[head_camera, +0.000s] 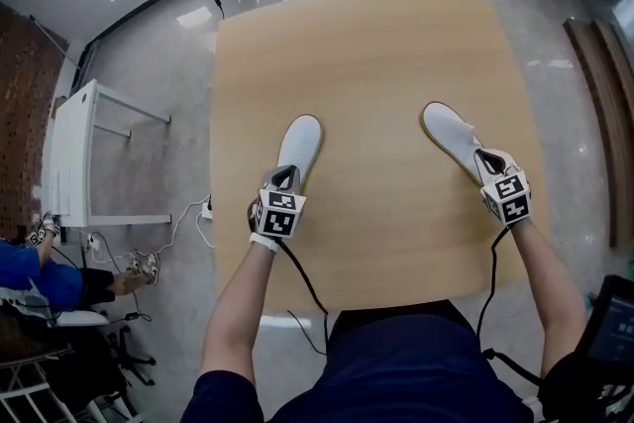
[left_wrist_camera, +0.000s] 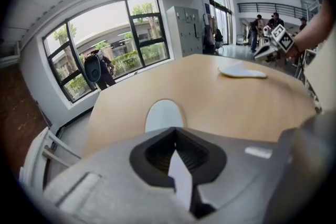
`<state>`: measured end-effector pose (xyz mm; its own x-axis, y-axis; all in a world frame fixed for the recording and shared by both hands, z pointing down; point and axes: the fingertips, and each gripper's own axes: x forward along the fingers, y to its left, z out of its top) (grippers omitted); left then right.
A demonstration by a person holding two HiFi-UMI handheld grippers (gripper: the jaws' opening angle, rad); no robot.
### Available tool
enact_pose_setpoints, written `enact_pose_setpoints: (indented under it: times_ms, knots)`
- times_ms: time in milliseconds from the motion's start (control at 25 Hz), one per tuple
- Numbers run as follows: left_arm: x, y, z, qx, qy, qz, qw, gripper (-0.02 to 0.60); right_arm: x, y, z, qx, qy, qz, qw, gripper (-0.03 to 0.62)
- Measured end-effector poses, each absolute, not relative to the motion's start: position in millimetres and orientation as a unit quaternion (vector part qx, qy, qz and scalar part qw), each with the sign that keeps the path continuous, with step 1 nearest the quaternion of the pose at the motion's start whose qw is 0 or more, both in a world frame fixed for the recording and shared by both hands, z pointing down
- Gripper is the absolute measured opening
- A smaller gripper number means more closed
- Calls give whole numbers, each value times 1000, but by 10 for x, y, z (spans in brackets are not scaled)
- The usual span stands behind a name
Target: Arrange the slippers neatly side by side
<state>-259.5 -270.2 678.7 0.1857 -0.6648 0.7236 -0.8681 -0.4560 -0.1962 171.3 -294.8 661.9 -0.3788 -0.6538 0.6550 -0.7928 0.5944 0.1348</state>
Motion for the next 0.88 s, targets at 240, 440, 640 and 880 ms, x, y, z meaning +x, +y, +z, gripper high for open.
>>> enact_pose_setpoints:
  times_ms: [240, 440, 640, 880]
  knots:
    - [-2647, -2781, 7212, 738, -484, 446, 148, 4, 1556, -3027, 7074, 342, -846, 93, 399, 9]
    - [-2667, -2742, 7346, 729, -496, 440, 171, 3, 1589, -3001, 7319, 331, -836, 111, 423, 9]
    - [-2669, -2740, 7346, 716, -534, 397, 213, 3, 1650, -3013, 7367, 393, -822, 164, 377, 9]
    - [-2688, -2713, 7343, 691, -571, 382, 225, 3, 1660, -3004, 7380, 439, -805, 192, 351, 9]
